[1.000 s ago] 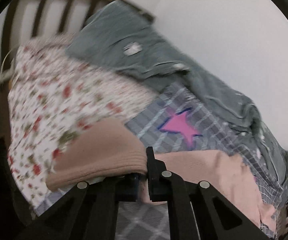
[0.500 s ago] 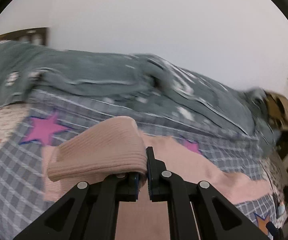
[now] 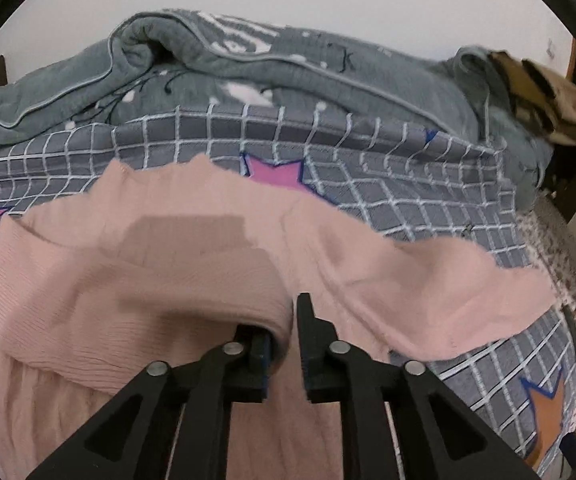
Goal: Fold small clothes
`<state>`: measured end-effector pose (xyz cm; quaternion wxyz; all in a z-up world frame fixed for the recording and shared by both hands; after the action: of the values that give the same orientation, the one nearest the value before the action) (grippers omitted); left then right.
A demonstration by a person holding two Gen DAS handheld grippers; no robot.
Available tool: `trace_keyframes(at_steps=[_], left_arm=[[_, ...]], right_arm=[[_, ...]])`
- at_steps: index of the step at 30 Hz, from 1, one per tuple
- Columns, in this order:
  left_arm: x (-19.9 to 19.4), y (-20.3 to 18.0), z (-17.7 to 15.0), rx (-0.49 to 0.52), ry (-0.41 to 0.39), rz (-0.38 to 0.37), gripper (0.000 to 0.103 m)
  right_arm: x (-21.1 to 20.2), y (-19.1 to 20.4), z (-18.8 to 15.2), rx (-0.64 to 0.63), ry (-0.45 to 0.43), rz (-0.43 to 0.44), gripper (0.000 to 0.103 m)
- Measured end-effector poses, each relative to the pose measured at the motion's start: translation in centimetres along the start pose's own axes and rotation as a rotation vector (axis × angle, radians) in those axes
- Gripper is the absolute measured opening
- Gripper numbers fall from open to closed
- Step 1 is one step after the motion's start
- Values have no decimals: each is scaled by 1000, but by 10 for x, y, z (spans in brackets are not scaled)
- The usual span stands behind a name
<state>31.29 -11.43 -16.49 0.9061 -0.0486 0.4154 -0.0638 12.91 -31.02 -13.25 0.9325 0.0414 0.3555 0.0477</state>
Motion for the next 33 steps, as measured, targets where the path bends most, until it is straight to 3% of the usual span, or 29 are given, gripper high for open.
trace_keyframes(at_steps=[4,13,15,16,18,24,30,33], left_arm=[[-10,19,-2,-20,-10,19,39],[-70,89,-18,-85,-61,48,42],[-85,105,-26,-107,-77,40,63],[-95,115,-31,-127,-97,31,83],[-117,132,-45,-154,-155,27,84],[-153,171,-96,-191,-133,65,84],[-165,205,-181,-202,-20,86,79],[-161,211,-206,-174,27,93,67]], right_arm=[[8,10,-11,4,30,30,103],[6,50,-33,15,44,98,99],[3,59,-39,13,53,117,96],[2,63,-42,15,55,118,96],[-1,70,-49,20,64,115,95],[-19,98,-80,-30,96,155,91],[-20,102,-111,-55,138,131,70],[-15,97,-124,-46,158,129,65]])
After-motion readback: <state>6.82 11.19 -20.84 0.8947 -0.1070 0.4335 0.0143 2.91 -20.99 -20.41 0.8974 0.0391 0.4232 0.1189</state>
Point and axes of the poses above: each gripper's, at about its wrist camera, not at the fingertips, and x roughly the way its jaws point, y to its left, z to its top, the point moved 5 cm from there along x, roughly the way its jaws point
